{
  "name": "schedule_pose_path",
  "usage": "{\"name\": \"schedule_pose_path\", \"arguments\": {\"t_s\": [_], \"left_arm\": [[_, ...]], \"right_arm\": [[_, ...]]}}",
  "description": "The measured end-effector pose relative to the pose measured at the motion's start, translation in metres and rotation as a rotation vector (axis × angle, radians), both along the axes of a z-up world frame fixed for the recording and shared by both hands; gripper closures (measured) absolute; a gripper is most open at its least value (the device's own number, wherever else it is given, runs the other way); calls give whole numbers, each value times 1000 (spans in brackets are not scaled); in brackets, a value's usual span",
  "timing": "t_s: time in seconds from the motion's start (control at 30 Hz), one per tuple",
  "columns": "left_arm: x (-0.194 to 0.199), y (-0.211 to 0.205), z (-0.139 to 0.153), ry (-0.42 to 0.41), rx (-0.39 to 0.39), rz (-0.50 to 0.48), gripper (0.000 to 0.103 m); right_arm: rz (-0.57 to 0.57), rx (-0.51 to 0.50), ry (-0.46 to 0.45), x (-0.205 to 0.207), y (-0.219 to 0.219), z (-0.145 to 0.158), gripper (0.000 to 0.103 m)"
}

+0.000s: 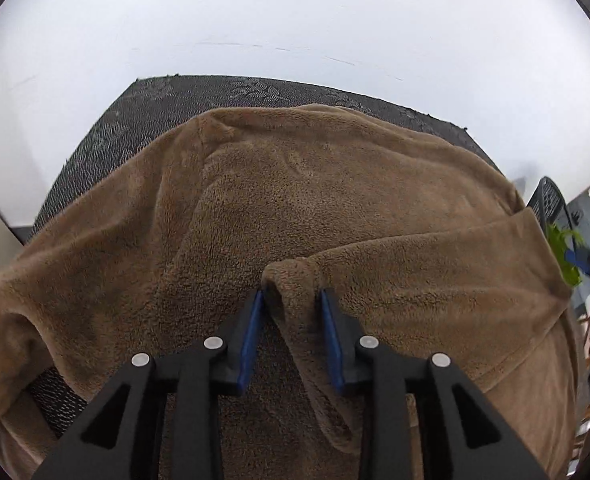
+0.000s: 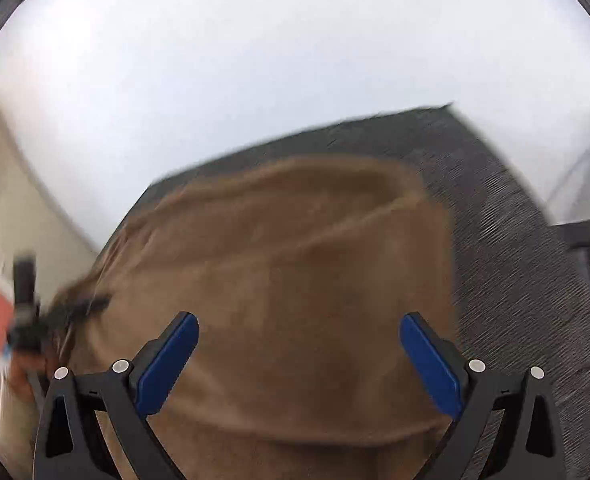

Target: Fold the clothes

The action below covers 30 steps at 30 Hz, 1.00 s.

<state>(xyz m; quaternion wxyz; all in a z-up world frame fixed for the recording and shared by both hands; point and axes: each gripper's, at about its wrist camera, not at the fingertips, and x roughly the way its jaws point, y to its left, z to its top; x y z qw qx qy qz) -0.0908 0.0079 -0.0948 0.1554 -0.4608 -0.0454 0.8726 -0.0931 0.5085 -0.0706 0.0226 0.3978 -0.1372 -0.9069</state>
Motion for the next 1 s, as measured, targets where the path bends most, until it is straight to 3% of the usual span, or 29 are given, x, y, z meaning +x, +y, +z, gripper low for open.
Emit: {"name": "schedule_pose_path", "arguments": {"t_s": [0.13,0.23,0.37,0.47,0.53,0.73,0.83,0.9,0.93,0.97,1.0], "left_arm": [[-2,2,-3,8,-7,0,69],[-4,4,-6,14,-13,0,67],[-6,4,-7,17,-12,-11,66],[-8,0,-8,18,0,-17,65],[-7,-1,-8,19,10,-20,65],[-9,2,-6,20,5,-20,61],[-13,6,-3,22,-3,-9,61],[-15,9,1,32,0,0,61],[-16,9,4,41,-2,-1,61],[-17,10,6,50,-4,-2,61],[-18,10,8,58,-6,-5,61]], "right_arm": [[-137,145,-122,-51,39,8,1],[-188,175,-220,-88,55,5,1],[-159,141,-352,-124,56,-14,1],[-125,232,-411,-132,46,-30,1],[-98,352,-444,-130,41,-38,1],[-124,413,-447,-109,59,-39,1],[-169,597,-427,-111,52,-37,1],[-257,906,-369,-111,41,-34,1],[-279,1007,-338,-110,37,-32,1],[-278,1022,-320,-109,37,-30,1],[-258,947,-304,-105,39,-25,1]]}}
